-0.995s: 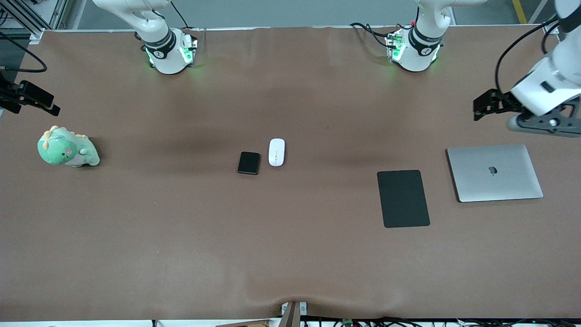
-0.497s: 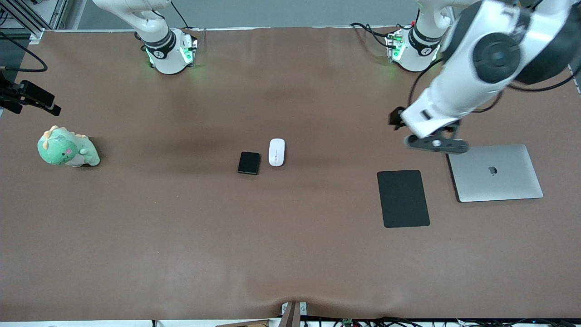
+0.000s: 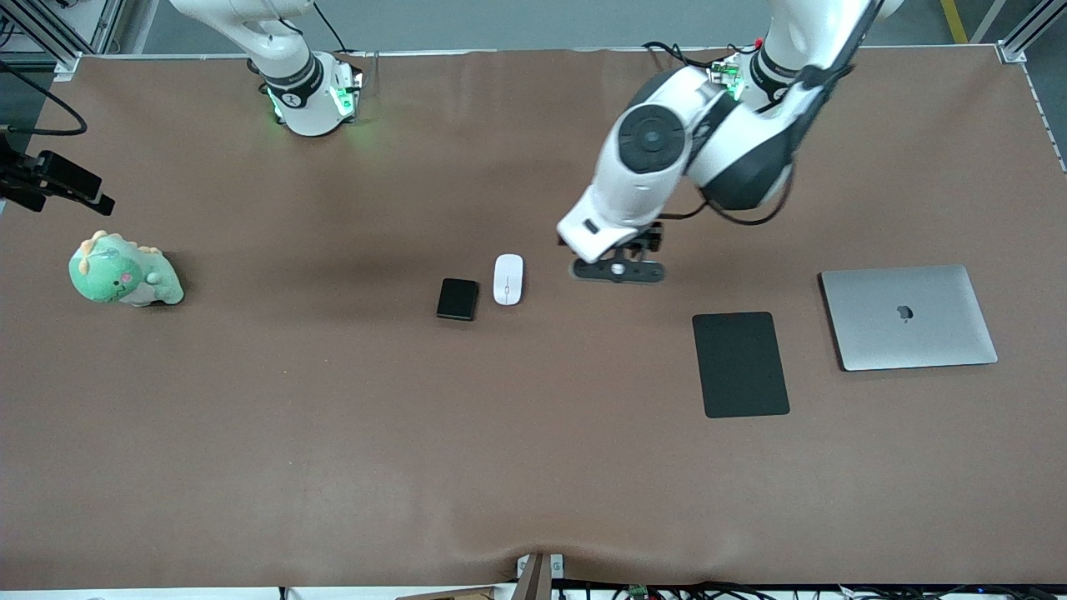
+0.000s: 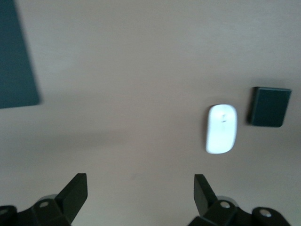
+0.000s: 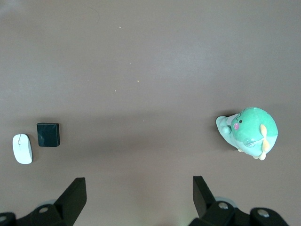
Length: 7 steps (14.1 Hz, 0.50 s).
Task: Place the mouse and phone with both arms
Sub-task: 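Move the left gripper over toward the white mouse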
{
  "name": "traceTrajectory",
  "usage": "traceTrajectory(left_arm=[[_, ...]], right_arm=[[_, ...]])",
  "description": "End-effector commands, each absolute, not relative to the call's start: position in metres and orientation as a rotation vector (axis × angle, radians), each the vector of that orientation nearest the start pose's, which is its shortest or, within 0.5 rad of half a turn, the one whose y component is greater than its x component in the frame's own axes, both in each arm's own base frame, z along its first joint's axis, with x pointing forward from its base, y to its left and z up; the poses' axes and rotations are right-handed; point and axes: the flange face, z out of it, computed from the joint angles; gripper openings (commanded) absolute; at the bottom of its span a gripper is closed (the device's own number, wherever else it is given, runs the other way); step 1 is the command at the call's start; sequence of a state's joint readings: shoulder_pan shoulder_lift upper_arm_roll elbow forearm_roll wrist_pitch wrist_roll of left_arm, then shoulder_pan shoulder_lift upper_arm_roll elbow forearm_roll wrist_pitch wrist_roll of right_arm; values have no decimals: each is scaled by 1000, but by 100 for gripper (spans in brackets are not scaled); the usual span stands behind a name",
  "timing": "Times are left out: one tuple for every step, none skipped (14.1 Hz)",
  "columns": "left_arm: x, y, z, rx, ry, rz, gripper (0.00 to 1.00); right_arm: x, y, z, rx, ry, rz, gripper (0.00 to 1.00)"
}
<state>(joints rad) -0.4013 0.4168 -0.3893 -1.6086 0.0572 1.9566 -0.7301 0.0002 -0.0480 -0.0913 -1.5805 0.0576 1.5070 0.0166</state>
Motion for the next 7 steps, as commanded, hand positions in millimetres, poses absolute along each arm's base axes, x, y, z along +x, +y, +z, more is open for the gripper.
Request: traceTrajectory(left_arm=[[485,-489,349,-3167,24,78,100],[478,-512,333,-3177,15,58,100],[472,-531,318,-3181,-6,50,100],[470,-544,306,-3176,-33,41,100],[466,-554,296,-3169,-47,21,100],[461,-562,286,-3169,-43,-9,100],[458,-569,277,-3183,-47,-38,100]], right_arm=[[539,-47,642,-3057,179,28,100],[543,-49,638,-3057,190,19,100],[548,-50,631,-3058,194,16,100],[554,-50,620,-3059,196,46,100],[556,-49,615,-3059,196,63,100],[558,-48,611,-3059,194,75,100],[559,-47,609,-3059,192,80,100]])
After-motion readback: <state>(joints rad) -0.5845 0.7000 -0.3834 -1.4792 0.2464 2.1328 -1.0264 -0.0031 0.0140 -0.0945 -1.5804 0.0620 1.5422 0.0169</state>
